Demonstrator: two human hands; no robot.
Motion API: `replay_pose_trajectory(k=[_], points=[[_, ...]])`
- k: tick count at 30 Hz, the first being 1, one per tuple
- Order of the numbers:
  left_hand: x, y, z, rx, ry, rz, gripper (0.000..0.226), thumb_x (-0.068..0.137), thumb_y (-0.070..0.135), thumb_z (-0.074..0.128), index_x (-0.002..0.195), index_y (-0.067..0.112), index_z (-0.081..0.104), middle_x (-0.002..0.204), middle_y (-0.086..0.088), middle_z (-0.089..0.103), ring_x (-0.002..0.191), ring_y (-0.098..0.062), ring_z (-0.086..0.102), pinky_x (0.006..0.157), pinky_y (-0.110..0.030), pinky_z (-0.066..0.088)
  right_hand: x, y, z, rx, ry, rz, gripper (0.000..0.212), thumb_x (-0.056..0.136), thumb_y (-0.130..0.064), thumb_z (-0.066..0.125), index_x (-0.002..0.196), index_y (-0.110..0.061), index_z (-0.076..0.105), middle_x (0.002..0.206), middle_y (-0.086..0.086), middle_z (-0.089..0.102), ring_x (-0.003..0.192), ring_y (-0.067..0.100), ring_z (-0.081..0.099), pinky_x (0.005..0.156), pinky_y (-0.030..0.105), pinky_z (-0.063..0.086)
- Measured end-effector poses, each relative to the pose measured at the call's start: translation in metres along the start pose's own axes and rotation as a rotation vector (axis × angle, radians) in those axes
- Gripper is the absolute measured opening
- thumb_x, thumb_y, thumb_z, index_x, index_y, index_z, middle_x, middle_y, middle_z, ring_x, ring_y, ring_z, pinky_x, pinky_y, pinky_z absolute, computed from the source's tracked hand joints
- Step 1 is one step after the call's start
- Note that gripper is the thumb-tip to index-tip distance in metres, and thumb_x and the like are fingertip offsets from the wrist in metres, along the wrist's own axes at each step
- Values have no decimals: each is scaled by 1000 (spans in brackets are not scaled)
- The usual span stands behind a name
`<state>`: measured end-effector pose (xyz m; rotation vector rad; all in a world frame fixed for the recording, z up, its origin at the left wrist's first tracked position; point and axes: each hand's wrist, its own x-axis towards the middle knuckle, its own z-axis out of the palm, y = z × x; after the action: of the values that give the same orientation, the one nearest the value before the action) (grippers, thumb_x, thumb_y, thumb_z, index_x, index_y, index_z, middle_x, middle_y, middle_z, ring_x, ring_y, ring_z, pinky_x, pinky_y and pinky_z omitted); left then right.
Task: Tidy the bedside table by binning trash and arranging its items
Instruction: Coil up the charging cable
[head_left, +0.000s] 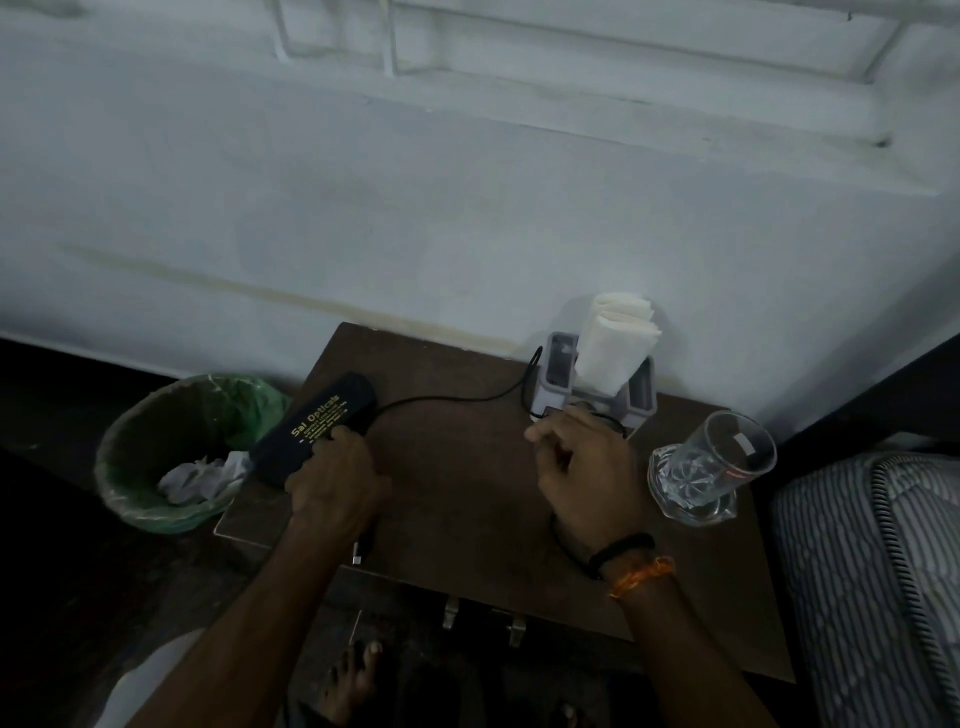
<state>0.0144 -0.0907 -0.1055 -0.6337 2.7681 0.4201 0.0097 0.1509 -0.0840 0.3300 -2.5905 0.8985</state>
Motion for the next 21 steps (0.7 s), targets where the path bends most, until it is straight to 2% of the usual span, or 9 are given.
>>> replay_pose_trajectory(k=[3,6,8,11,13,15,17,19,21], points=[[-3,-5,1,18,-79,-51,62,81,46,69,125,5,51,126,-17,57,115,-37,58,91,-46,47,-16,-12,-3,46,-40,63,20,82,-4,65,84,-23,72,91,-12,68,76,4,62,71,25,53],[-3,-5,0,-46,-70,-19,41,83,30,62,116,7,57,121,-16,60,110,-38,60,90,-45,47,-38,-18,-3,79,-91,82,20,82,-6,66,84,-26,70,89,-15,66,75,1,62,70,27,54],[-1,-6,-1,-149,-68,3,30,81,27,63,102,7,57,112,-16,63,102,-38,62,87,-43,49,-49,-20,-2,87,-116,84,20,82,-6,67,84,-26,70,87,-15,65,74,1,62,68,27,54],[0,-5,-7,-434,-71,97,34,80,35,73,76,5,57,81,-9,68,77,-26,65,68,-33,51,-51,-20,-3,92,-127,97,20,82,-6,67,86,-25,71,89,-15,66,75,0,63,69,25,54],[-8,2,-19,-673,-88,203,36,82,33,76,68,5,57,59,-2,62,56,-18,59,53,-26,46,-46,-21,-4,97,-125,104,19,84,-8,67,92,-25,72,92,-15,66,79,0,64,72,22,54],[-15,10,-33,-882,-156,324,40,81,30,78,67,1,54,54,-5,59,50,-20,53,47,-27,44,-39,-22,-3,101,-111,100,21,86,-10,66,101,-24,72,98,-14,66,85,-1,63,77,21,54],[-21,16,-45,-1005,-207,454,42,76,35,79,69,0,58,72,-22,67,57,-29,55,56,-34,45,-31,-25,-1,123,-90,91,27,89,-14,66,114,-25,68,107,-12,64,93,-1,62,81,23,54],[-28,23,-53,-1046,-267,557,28,76,35,77,71,9,66,87,-31,68,70,-46,62,66,-39,47,-19,-26,1,117,-71,79,36,91,-20,66,126,-26,61,116,-11,61,94,1,61,83,24,53],[-38,31,-59,-1077,-348,691,16,81,22,73,82,6,70,84,-22,73,80,-37,69,79,-37,52,-6,-27,3,125,-59,70,44,92,-23,66,134,-24,54,124,-10,57,96,-4,58,86,18,49]])
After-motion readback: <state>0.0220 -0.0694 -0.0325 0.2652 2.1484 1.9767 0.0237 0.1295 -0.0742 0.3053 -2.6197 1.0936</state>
